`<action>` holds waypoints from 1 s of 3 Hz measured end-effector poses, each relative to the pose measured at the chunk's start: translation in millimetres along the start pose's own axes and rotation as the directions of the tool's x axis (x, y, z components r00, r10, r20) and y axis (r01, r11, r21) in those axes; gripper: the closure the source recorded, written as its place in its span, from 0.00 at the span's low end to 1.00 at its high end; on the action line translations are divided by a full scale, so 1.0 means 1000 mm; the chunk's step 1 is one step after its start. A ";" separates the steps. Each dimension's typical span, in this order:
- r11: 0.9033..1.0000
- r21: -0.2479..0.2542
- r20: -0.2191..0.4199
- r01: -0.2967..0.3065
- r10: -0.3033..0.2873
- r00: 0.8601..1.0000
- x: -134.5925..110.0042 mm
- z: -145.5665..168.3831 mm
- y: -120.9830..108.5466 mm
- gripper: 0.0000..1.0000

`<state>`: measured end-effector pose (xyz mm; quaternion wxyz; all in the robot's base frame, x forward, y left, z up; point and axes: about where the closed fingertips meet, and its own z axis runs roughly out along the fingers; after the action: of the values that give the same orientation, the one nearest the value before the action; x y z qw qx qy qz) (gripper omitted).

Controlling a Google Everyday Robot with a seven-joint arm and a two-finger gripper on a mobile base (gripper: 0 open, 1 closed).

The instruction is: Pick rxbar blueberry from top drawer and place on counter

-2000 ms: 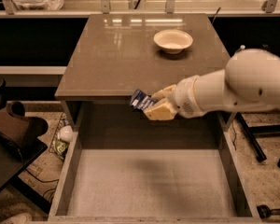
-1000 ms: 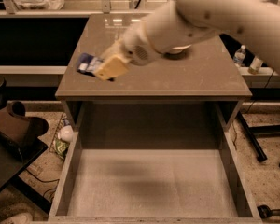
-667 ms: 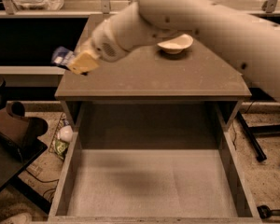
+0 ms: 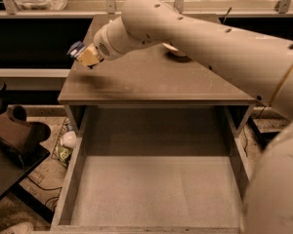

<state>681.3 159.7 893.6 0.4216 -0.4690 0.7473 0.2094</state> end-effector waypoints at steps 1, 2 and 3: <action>0.994 0.064 -0.026 -0.086 0.088 0.996 0.025 0.003 -0.053 0.82; 0.992 0.074 -0.029 -0.100 0.102 0.994 0.030 0.005 -0.062 0.51; 0.992 0.073 -0.030 -0.100 0.103 0.994 0.030 0.006 -0.062 0.28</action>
Offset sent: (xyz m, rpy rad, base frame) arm 0.0428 -0.0360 -0.0185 -0.0004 0.0423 -0.1029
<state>732.0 118.9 870.8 0.4140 -0.4186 0.7842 0.1958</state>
